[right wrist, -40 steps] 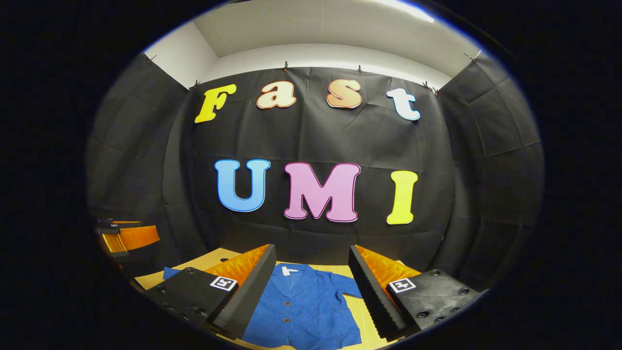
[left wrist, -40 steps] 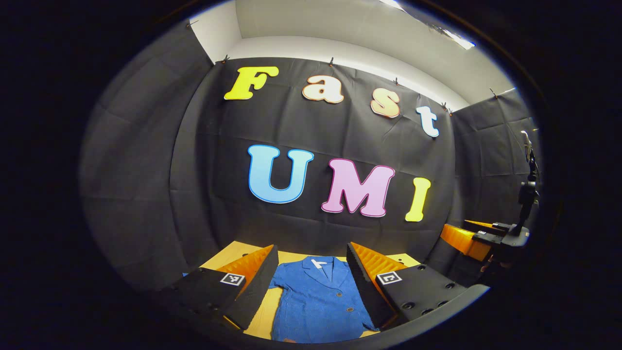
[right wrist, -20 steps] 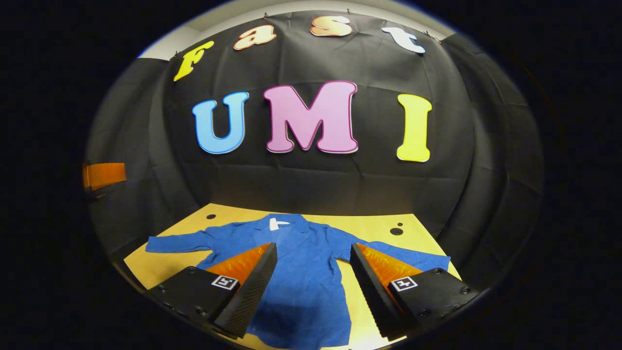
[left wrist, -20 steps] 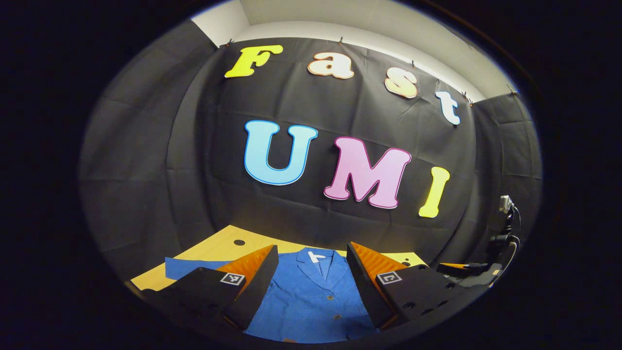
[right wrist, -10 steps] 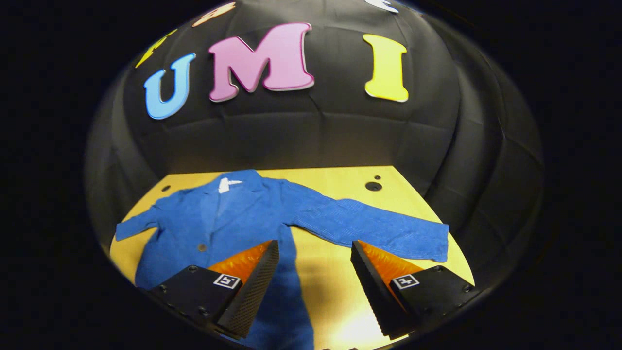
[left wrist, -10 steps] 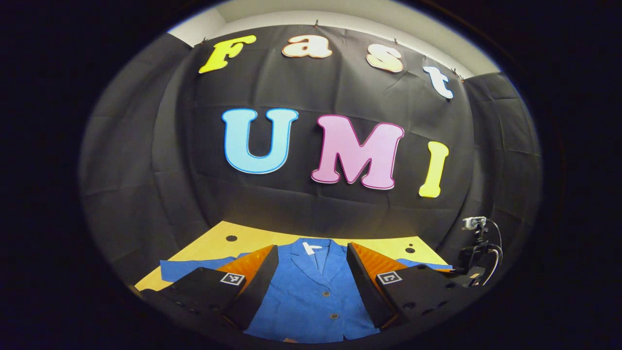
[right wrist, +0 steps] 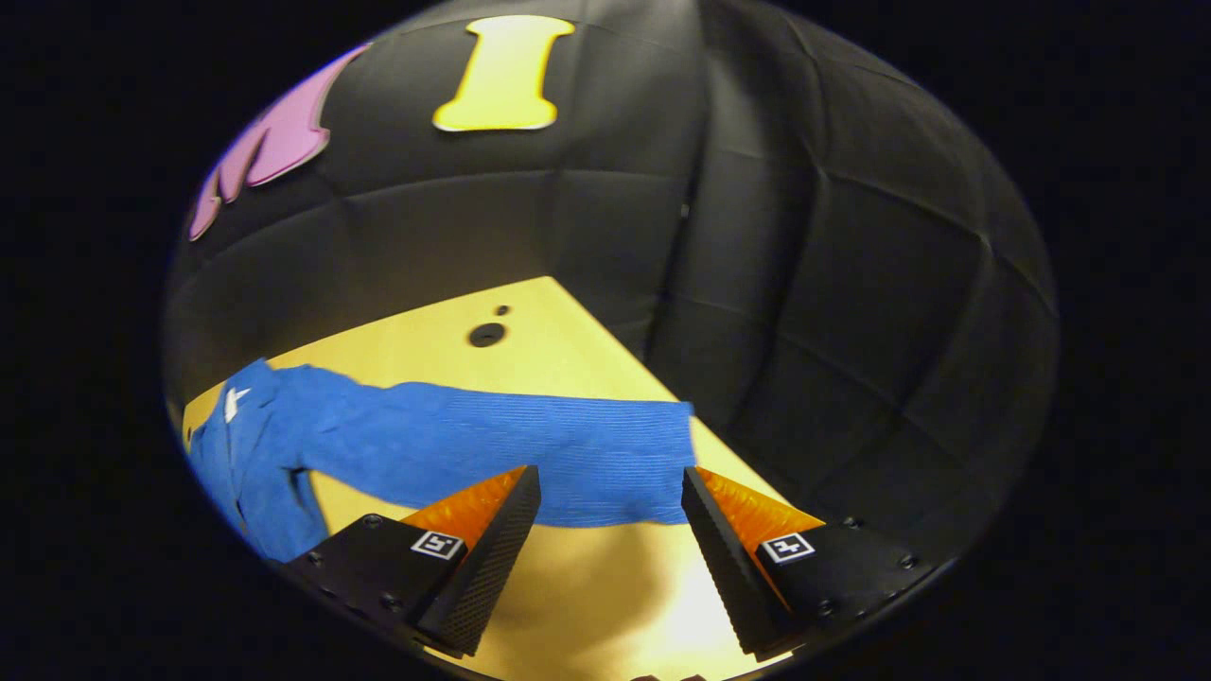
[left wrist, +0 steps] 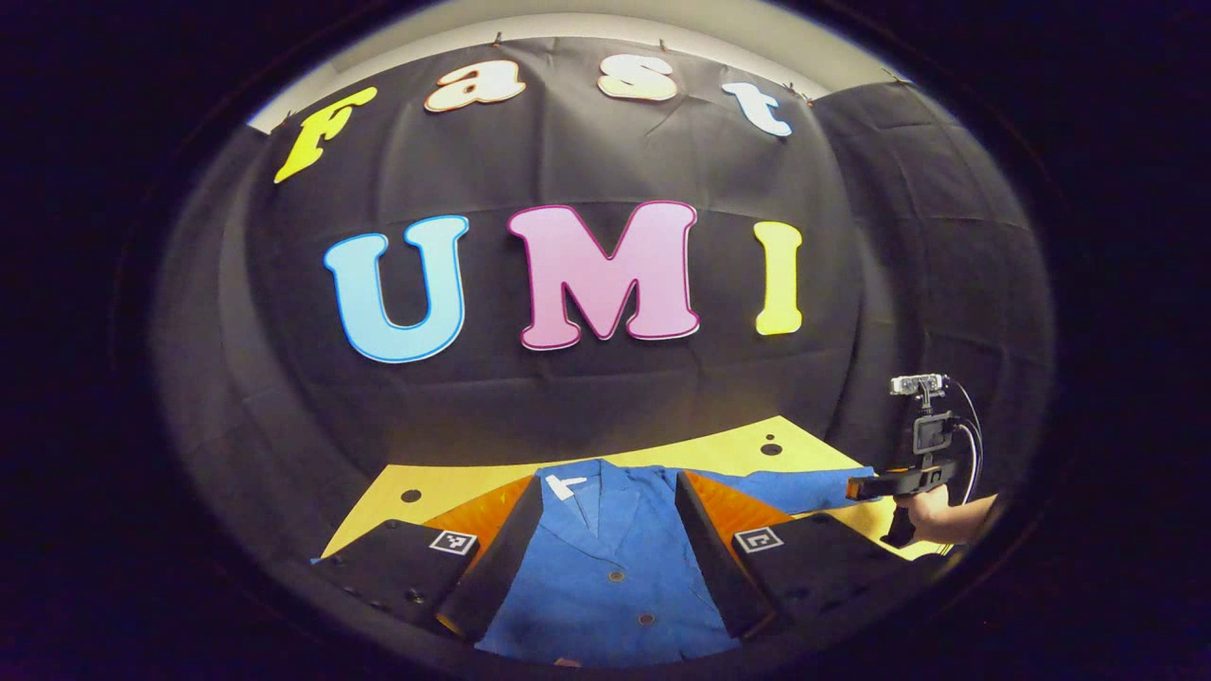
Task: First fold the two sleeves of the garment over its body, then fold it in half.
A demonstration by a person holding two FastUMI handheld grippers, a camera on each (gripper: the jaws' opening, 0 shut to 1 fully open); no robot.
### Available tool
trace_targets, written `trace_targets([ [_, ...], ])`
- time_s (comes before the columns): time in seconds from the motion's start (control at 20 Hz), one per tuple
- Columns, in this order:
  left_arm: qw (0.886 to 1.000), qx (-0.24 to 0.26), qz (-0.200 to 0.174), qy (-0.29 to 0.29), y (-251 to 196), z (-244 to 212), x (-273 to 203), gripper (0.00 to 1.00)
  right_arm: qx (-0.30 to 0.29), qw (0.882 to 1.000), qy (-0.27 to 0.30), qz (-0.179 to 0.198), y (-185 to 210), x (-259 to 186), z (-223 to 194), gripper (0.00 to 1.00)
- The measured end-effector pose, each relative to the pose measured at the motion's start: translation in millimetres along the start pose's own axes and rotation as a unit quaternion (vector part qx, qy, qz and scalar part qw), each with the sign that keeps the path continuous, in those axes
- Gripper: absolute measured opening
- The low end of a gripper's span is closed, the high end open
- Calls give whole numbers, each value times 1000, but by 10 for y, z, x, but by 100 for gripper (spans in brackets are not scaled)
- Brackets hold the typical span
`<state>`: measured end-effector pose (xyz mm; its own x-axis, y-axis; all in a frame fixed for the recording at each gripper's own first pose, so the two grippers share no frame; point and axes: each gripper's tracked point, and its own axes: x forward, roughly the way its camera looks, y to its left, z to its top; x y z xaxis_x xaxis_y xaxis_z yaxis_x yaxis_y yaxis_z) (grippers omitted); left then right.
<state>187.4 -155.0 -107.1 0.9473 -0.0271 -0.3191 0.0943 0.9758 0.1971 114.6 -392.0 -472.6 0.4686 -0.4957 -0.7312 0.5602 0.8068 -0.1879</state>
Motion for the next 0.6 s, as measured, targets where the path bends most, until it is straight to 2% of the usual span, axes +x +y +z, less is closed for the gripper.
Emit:
trace_targets([
  [0.1, 1000, 0, -20, 5, -136, -24, 33, 81, 10, 1000, 15, -23, -266, 155, -65, 98],
  [0.25, 1000, -1, -30, 11, -240, -25, 78, 81, 31, 998, 43, -29, -384, 390, -142, 98],
  [0.35, 1000, 13, -13, 11, -190, -25, 88, 81, 39, 997, 58, -17, -456, 459, -180, 98],
  [0.45, 1000, 28, 2, 5, -130, 9, 96, 81, 41, 994, 97, -10, -470, 495, -320, 97],
  [0.5, 999, 32, 6, 4, -121, 0, 86, 81, 49, 993, 106, -3, -481, 494, -318, 98],
  [0.55, 999, 32, 10, 3, -104, 12, 66, 81, 50, 995, 90, -2, -501, 540, -234, 99],
  [0.6, 1000, 27, 14, 3, -93, -2, 44, 81, 47, 993, 111, 1, -512, 478, -264, 100],
])
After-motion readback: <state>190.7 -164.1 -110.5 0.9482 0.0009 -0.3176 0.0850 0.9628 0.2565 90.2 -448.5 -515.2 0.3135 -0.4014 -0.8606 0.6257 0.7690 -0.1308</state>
